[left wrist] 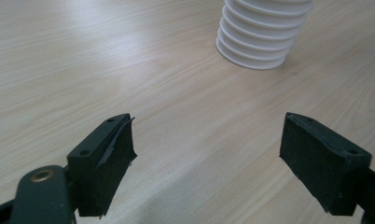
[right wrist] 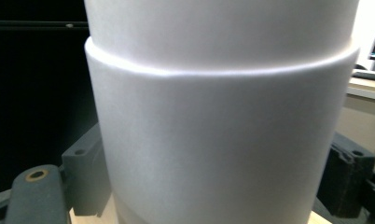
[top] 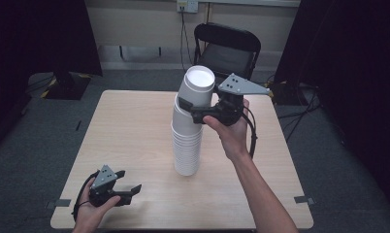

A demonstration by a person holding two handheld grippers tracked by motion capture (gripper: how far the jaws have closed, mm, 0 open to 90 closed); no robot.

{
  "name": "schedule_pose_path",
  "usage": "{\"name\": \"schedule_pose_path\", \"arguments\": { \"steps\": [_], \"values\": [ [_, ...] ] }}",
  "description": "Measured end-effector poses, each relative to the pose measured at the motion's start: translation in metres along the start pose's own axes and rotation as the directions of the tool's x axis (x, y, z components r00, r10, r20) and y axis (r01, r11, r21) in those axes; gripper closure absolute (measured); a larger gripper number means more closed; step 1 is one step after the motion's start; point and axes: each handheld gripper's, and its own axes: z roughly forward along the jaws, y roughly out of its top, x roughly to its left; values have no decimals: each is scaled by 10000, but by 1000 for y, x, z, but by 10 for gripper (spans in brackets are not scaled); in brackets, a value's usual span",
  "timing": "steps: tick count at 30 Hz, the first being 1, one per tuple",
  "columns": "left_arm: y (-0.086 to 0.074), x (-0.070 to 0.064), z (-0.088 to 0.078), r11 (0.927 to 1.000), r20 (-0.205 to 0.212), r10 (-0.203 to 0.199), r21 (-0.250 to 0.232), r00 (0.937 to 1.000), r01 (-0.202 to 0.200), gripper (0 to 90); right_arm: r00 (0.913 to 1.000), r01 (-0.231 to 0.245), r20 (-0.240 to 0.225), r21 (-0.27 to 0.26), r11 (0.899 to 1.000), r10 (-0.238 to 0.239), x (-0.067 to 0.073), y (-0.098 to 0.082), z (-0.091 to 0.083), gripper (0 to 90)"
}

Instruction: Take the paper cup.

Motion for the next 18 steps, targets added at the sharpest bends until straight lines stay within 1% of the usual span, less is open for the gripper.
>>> {"name": "schedule_pose_path", "arguments": {
  "steps": [1, 2, 3, 4, 5, 8, 9, 10, 12, 13, 14, 15, 16, 17, 18],
  "values": [
    [0, 0, 0, 10000, -86, 47, -31, 10000, -47, 173, 10000, -92, 38, -46, 9999, 92, -2, 1, -3, 149],
    [0, 0, 0, 10000, -86, 47, -31, 10000, -47, 171, 10000, -92, 38, -46, 9999, 92, -2, 1, -3, 149],
    [0, 1, -1, 9999, -404, -55, -90, 9992, 52, 168, 9998, -125, 167, -61, 9999, 126, -5, 2, -7, 149],
    [0, 1, -1, 9999, -404, -55, -90, 9992, 52, 168, 9998, -125, 167, -61, 9999, 126, -5, 2, -7, 149],
    [-1, 4, -2, 9997, -383, -202, -155, 9991, 196, 168, 9995, -162, 277, -71, 9998, 164, -7, 2, -11, 149],
    [-1, 5, -2, 9994, -430, -289, -183, 9987, 282, 168, 9994, -169, 310, -60, 9998, 171, -10, 2, -14, 149],
    [-1, 5, -2, 9996, -432, -216, -183, 9988, 208, 168, 9990, -163, 420, -17, 9999, 163, -12, 2, -18, 149],
    [-1, 5, -2, 9996, -432, -216, -183, 9988, 208, 168, 9990, -163, 420, -17, 9999, 163, -12, 2, -18, 149],
    [0, 3, -1, 9998, -388, -91, -183, 9992, 84, 168, 9985, -192, 504, -13, 9998, 192, -16, 0, -22, 149],
    [0, 2, -1, 9998, -351, 11, -182, 9994, -17, 168, 9978, -295, 596, -13, 9996, 295, -19, -1, -25, 149],
    [0, 2, -1, 9998, -351, 11, -182, 9994, -17, 168, 9978, -295, 596, -13, 9996, 295, -19, -1, -25, 149],
    [0, 2, -1, 9998, -317, 43, -185, 9995, -49, 168, 9969, -404, 672, -41, 9992, 406, -21, -2, -29, 149],
    [0, 1, 0, 9998, -259, 19, -191, 9997, -23, 168, 9970, -421, 647, -87, 9991, 426, -21, -3, -31, 149],
    [1, 1, 0, 9998, -265, 95, -190, 9996, -100, 168, 9968, -462, 647, -112, 9989, 468, -22, -2, -34, 149],
    [1, 1, 0, 9998, -246, 88, -202, 9997, -93, 168, 9968, -462, 647, -112, 9989, 468, -22, -2, -34, 149]
  ]
}}
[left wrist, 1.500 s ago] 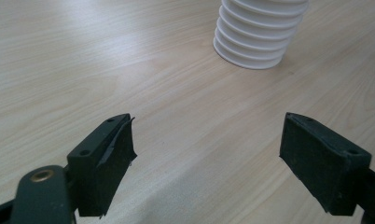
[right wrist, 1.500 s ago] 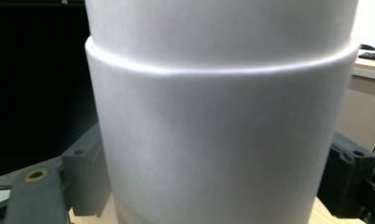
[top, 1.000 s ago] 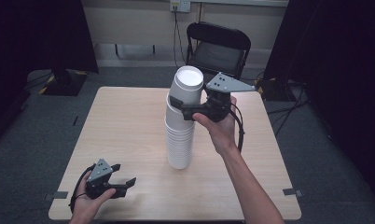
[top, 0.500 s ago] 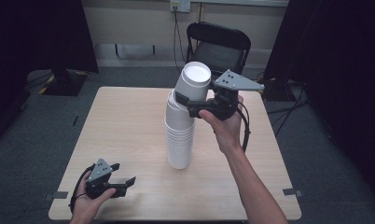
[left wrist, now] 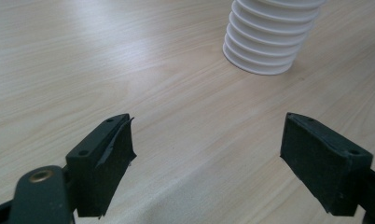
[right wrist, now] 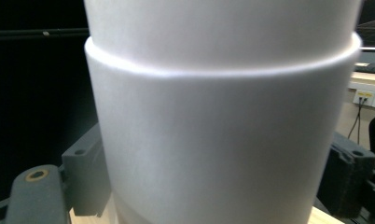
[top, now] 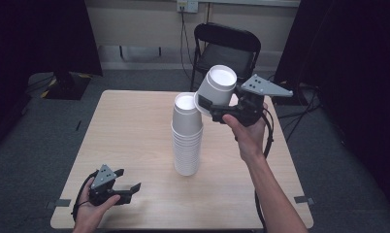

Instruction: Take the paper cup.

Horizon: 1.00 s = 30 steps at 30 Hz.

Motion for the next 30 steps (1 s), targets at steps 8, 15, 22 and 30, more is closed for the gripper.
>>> {"name": "schedule_pose_path", "arguments": {
  "steps": [8, 15, 22, 30],
  "values": [
    [1, -2, 1, 9999, 52, 111, -66, 9999, -111, 168, 9997, -3, 228, 122, 9999, 0, -4, -1, -14, 151],
    [2, -4, 0, 9996, 171, 189, -209, 9997, -185, 168, 9994, 14, 358, 151, 9999, -19, -2, -7, -28, 154],
    [2, -5, 1, 9996, 349, -154, -210, 9993, 161, 168, 9994, -85, 335, 391, 9992, 72, -1, -17, -37, 155],
    [4, -11, 0, 9989, 637, 38, -468, 9980, -8, 176, 9991, -432, 42, 888, 9951, 430, 4, -48, -46, 156]
  ]
}}
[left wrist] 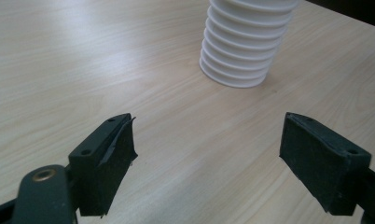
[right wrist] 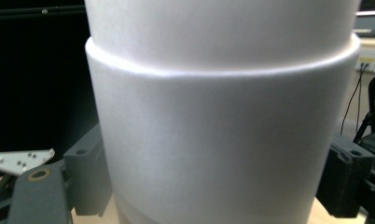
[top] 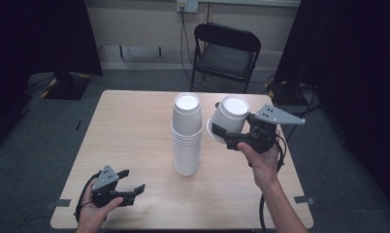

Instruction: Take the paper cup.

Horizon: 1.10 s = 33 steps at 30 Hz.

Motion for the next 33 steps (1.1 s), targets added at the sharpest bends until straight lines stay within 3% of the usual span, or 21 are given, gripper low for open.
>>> {"name": "schedule_pose_path", "arguments": {
  "steps": [6, 13, 18, 24, 25, 28, 30, 33],
  "values": [
    [2, -5, 2, 9998, 53, 213, 52, 9998, -214, 181, 9996, -284, -84, 195, 9994, 286, 1, -17, -6, 156],
    [14, -14, 5, 9988, 87, 480, 98, 9988, -481, 217, 9953, -932, -200, 787, 9925, 950, -2, -45, -4, 157],
    [21, -20, 8, 9973, 118, 737, 16, 9972, -737, 227, 9945, -1019, -153, 1009, 9897, 1039, 1, -58, -4, 158],
    [27, -28, 13, 9918, 489, 1269, 80, 9907, -1274, 214, 9903, -1379, -38, 1094, 9844, 1391, 1, -76, -9, 159],
    [34, -31, 14, 9885, 345, 1511, -73, 9879, -1509, 215, 9880, -1527, -52, 1125, 9819, 1542, 0, -80, -9, 159],
    [41, -34, 15, 9871, 258, 1577, -315, 9871, -1569, 218, 9876, -1542, -95, 1250, 9801, 1566, 1, -83, -6, 159],
    [51, -42, 19, 9789, 334, 1973, -619, 9798, -1950, 218, 9864, -1580, -244, 1336, 9784, 1626, 4, -86, -2, 160],
    [58, -49, 24, 9724, 487, 2186, -947, 9746, -2134, 231, 9847, -1602, -457, 1446, 9764, 1683, 10, -90, 1, 159]
  ]
}}
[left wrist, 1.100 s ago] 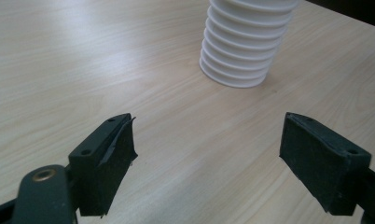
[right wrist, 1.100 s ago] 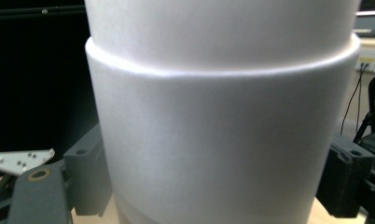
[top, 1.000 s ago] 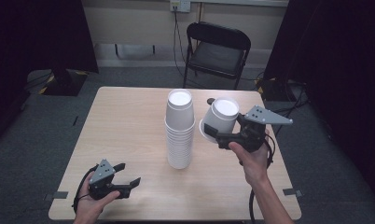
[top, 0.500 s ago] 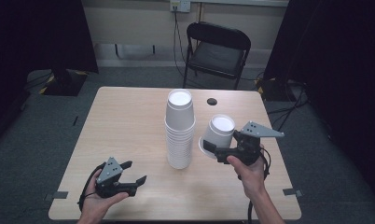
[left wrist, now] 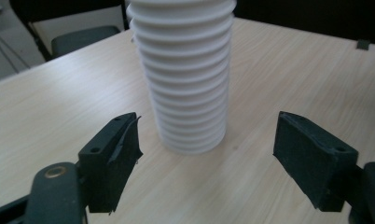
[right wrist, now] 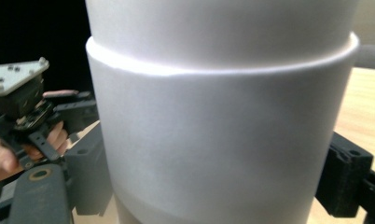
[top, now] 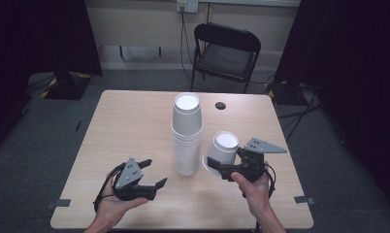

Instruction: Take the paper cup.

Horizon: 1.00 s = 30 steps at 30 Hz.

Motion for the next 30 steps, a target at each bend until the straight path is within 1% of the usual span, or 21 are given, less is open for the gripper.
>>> {"name": "schedule_pose_path", "arguments": {
  "steps": [3, 4, 5, 6, 7, 8, 11, 12, 14, 17, 19, 20, 21, 22, 23, 24, 25, 27, 28, 29, 30],
  "values": [
    [3, -5, 5, 9997, -50, 116, -192, 9999, -117, 238, 9998, -63, -180, 102, 9999, 65, 4, -4, 2, 159],
    [5, -9, 7, 9992, -6, 186, -364, 9998, -186, 246, 9985, -293, -469, 12, 9996, 294, 6, -10, 3, 159],
    [5, -9, 7, 9992, -6, 186, -364, 9998, -186, 262, 9975, -411, -568, 9, 9992, 411, 7, -14, 4, 159],
    [7, -11, 11, 9982, -3, 371, -480, 9993, -370, 263, 9972, -444, -592, 102, 9990, 449, 8, -17, 6, 159],
    [7, -11, 11, 9982, -3, 371, -480, 9993, -370, 274, 9972, -444, -592, 102, 9990, 449, 8, -17, 6, 159],
    [9, -14, 14, 9978, 139, 456, -490, 9989, -449, 294, 9958, -523, -743, 298, 9982, 544, 9, -20, 8, 159],
    [10, -16, 17, 9975, 301, 424, -577, 9986, -406, 287, 9933, -664, -926, 300, 9973, 689, 10, -23, 10, 159],
    [9, -18, 18, 9977, 314, 302, -615, 9991, -282, 278, 9914, -742, -1054, 392, 9965, 780, 11, -27, 11, 159],
    [6, -21, 22, 9977, 669, -252, -610, 9974, 293, 279, 9896, -836, -1133, 481, 9953, 886, 13, -30, 11, 159],
    [1, -29, 27, 9971, 912, -321, -658, 9953, 382, 304, 9879, -929, -1203, 459, 9946, 978, 15, -32, 12, 159],
    [0, -33, 28, 9966, 1016, -233, -762, 9946, 311, 306, 9872, -956, -1235, 523, 9940, 1014, 18, -32, 12, 159],
    [1, -36, 27, 9944, 971, -136, -1031, 9952, 236, 307, 9868, -966, -1257, 516, 9940, 1024, 19, -31, 13, 159],
    [1, -36, 27, 9944, 971, -136, -1031, 9952, 236, 303, 9860, -995, -1293, 504, 9938, 1052, 20, -31, 13, 159],
    [0, -39, 27, 9939, 993, -2, -1098, 9951, 111, 289, 9856, -968, -1339, 521, 9939, 1030, 21, -31, 13, 159],
    [-1, -40, 28, 9931, 1057, -24, -1167, 9944, 148, 293, 9843, -1013, -1393, 545, 9934, 1080, 23, -31, 14, 159],
    [-3, -42, 30, 9932, 1096, 62, -1163, 9940, 66, 299, 9834, -1022, -1443, 580, 9931, 1096, 25, -31, 15, 159],
    [-3, -42, 30, 9932, 1096, 62, -1163, 9940, 66, 318, 9834, -1022, -1443, 580, 9931, 1096, 25, -31, 15, 159],
    [-5, -45, 31, 9923, 1099, 142, -1237, 9938, -5, 375, 9784, -1063, -1709, 669, 9921, 1164, 31, -31, 20, 159],
    [-6, -46, 33, 9911, 936, 306, -1320, 9951, -181, 386, 9763, -1089, -1803, 701, 9916, 1200, 32, -32, 22, 159],
    [-6, -46, 33, 9911, 936, 306, -1320, 9951, -181, 390, 9763, -1089, -1803, 701, 9916, 1200, 32, -32, 22, 159],
    [-6, -47, 33, 9888, 868, 337, -1480, 9957, -205, 417, 9736, -1067, -1934, 836, 9908, 1212, 37, -33, 26, 159]
  ]
}}
